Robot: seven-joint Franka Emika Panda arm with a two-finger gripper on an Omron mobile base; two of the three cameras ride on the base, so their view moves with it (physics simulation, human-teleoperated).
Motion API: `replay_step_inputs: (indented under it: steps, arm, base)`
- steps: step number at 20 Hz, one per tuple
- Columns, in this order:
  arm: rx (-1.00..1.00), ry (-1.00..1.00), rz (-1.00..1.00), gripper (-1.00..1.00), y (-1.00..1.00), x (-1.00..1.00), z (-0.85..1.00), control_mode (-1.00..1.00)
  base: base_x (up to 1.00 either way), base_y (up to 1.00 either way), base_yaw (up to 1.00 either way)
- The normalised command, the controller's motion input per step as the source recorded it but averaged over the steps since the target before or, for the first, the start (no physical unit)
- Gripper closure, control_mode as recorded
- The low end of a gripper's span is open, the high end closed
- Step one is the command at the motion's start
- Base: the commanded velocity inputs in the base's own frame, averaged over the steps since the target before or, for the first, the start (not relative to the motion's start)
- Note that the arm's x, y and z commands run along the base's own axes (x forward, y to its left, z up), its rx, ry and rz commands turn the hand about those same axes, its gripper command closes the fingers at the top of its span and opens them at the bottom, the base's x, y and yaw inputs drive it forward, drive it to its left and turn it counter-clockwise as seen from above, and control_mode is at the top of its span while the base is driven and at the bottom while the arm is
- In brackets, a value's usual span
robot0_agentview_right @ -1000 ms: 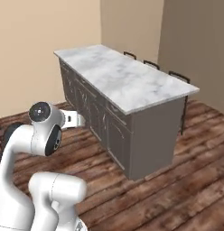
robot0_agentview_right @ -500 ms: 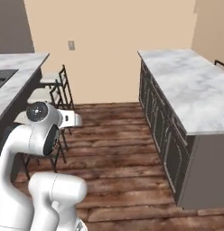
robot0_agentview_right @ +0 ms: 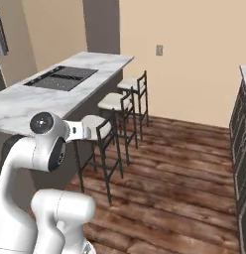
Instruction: Take a sugar cube from the saucer and place it inside the coffee. Then, grab milk from the fridge and place it next to the coffee on the counter to sweeten the coffee.
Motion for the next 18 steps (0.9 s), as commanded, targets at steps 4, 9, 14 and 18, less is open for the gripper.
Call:
replay_step_inputs:
  steps: [4,9,14,18]
  arm:
    - [0.0,0.0,0.0,-1.0,0.0,0.0,0.0,1.0]
    - [0.0,0.0,0.0,-1.0,0.0,0.0,0.0,1.0]
    - [0.0,0.0,0.0,-1.0,0.0,0.0,0.0,1.0]
    - [0.0,0.0,0.0,-1.0,0.0,0.0,0.0,1.0]
  base:
    - [0.01,-0.08,0.81]
    - [0.03,-0.04,0.73]
    - [0.57,0.0,0.62]
    - [1.0,0.29,0.41]
